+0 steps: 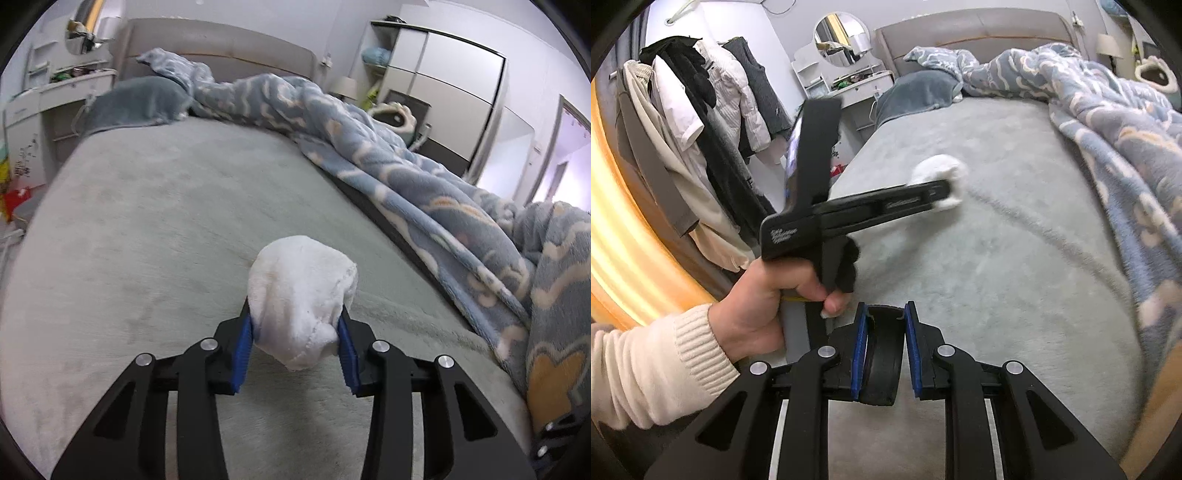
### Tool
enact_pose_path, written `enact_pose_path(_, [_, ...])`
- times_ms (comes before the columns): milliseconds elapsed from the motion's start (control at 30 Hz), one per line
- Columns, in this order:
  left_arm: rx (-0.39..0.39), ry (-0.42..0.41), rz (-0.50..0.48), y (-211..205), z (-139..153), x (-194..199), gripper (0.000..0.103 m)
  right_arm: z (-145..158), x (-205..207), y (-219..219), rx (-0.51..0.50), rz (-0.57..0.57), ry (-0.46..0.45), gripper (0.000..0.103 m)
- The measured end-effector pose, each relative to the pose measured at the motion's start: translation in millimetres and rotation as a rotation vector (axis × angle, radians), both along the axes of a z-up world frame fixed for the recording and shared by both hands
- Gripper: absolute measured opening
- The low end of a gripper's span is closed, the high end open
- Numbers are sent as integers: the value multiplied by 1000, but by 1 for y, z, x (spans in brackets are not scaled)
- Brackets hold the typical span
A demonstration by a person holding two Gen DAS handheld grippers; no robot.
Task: Collect trash
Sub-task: 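Carry the white cloth ball and black clip with both tools over the bin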
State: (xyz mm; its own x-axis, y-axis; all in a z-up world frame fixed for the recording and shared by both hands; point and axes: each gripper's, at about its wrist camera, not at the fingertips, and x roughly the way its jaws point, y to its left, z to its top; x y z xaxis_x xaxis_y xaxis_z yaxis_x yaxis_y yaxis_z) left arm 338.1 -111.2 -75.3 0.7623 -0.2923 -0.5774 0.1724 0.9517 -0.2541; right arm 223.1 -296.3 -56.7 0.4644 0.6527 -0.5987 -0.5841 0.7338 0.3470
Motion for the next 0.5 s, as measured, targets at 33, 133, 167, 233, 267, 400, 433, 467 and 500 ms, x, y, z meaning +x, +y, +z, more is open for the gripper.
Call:
enact_pose_path(33, [4, 0, 14, 2, 1, -2, 43, 3, 1, -4, 9, -12, -3, 20])
enact_pose_path(133, [17, 5, 35, 7, 4, -9, 43, 10, 2, -15, 35, -45, -8, 20])
enact_pose_path(167, [29, 6, 39, 8, 5, -12, 43, 12, 2, -18, 40, -52, -9, 20])
enact_pose_path(233, [52, 6, 37, 6, 7, -18, 43, 16, 2, -21, 57, -62, -14, 20])
enact_pose_path(267, [67, 1, 35, 5, 10, -22, 43, 18, 2, -24, 61, -67, -18, 20])
enact_pose_path(400, [108, -8, 43, 1, 15, -43, 43, 26, 0, -26, 79, -81, -30, 20])
enact_pose_path(433, [111, -6, 46, 1, 16, -48, 43, 27, 0, -25, 70, -82, -35, 20])
enact_pose_path(467, [111, -1, 48, 1, 16, -54, 43, 27, -1, -24, 59, -81, -42, 20])
enact_pose_path(500, [109, 4, 50, 1, 17, -58, 43, 27, -2, -23, 55, -77, -44, 20])
